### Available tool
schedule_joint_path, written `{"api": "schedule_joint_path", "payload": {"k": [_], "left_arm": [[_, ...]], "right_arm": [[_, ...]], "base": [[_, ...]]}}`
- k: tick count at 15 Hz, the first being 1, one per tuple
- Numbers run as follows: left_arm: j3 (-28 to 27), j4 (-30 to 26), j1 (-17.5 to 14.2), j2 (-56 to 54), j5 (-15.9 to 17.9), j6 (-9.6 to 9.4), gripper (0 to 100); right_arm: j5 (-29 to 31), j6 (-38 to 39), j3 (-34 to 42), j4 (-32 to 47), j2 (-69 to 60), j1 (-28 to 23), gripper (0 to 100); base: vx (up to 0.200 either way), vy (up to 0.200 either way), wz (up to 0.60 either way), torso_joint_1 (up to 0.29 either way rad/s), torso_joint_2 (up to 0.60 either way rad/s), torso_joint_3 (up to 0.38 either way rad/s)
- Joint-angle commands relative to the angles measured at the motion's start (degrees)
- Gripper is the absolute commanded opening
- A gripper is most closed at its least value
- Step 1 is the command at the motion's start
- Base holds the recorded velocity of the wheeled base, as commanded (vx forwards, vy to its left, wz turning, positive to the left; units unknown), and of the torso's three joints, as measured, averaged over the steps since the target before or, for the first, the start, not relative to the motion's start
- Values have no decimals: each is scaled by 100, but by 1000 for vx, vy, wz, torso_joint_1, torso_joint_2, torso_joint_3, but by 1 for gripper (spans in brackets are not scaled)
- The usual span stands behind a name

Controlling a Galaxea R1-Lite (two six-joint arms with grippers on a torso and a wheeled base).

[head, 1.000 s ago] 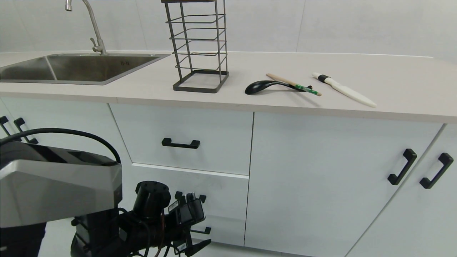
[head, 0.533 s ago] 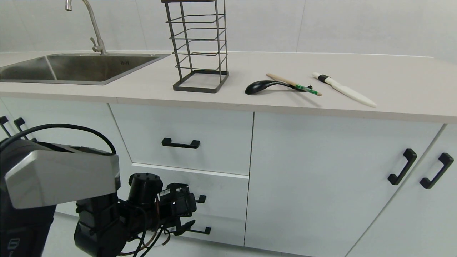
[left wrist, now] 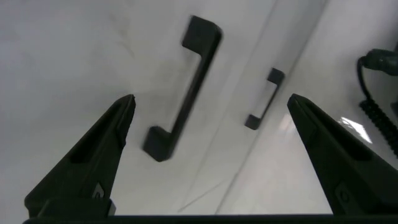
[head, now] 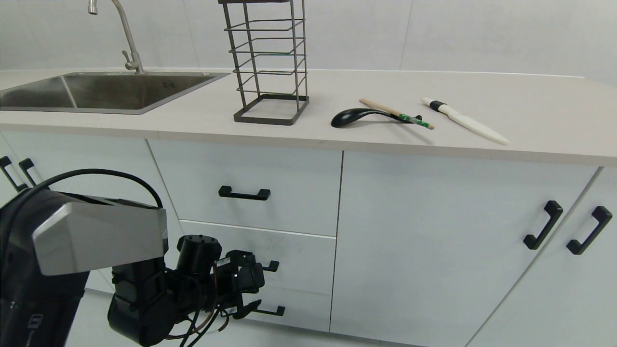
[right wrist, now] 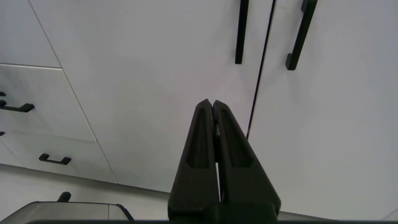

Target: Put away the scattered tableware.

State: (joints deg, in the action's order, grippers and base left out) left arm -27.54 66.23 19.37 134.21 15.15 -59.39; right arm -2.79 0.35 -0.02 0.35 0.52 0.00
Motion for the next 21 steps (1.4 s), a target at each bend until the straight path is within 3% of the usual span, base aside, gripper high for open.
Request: {"api": "schedule_joint_path", "payload": {"k": [1, 6, 11, 14, 17, 21], "left_arm": [[29, -23, 32, 106, 14, 7, 100], [-67, 48, -21, 299, -21, 7, 100], [-577, -23, -12, 528, 14, 7, 100], [-481, -31, -12, 598, 14, 7, 100], [82, 39, 5, 554, 5, 7, 100], [196, -5, 5, 317, -4, 7, 100]], "right_arm": [[-2, 0, 2, 0, 9, 0, 0], [-2, 0, 2, 0, 9, 0, 0], [-2, 0, 2, 0, 9, -9, 0], [-2, 0, 2, 0, 9, 0, 0], [-2, 0, 2, 0, 9, 0, 0], [-2, 0, 2, 0, 9, 0, 0]], "base": [[0, 0, 0, 0, 0, 0], [0, 0, 0, 0, 0, 0], [0, 0, 0, 0, 0, 0], [0, 0, 0, 0, 0, 0], [0, 0, 0, 0, 0, 0], [0, 0, 0, 0, 0, 0]]}}
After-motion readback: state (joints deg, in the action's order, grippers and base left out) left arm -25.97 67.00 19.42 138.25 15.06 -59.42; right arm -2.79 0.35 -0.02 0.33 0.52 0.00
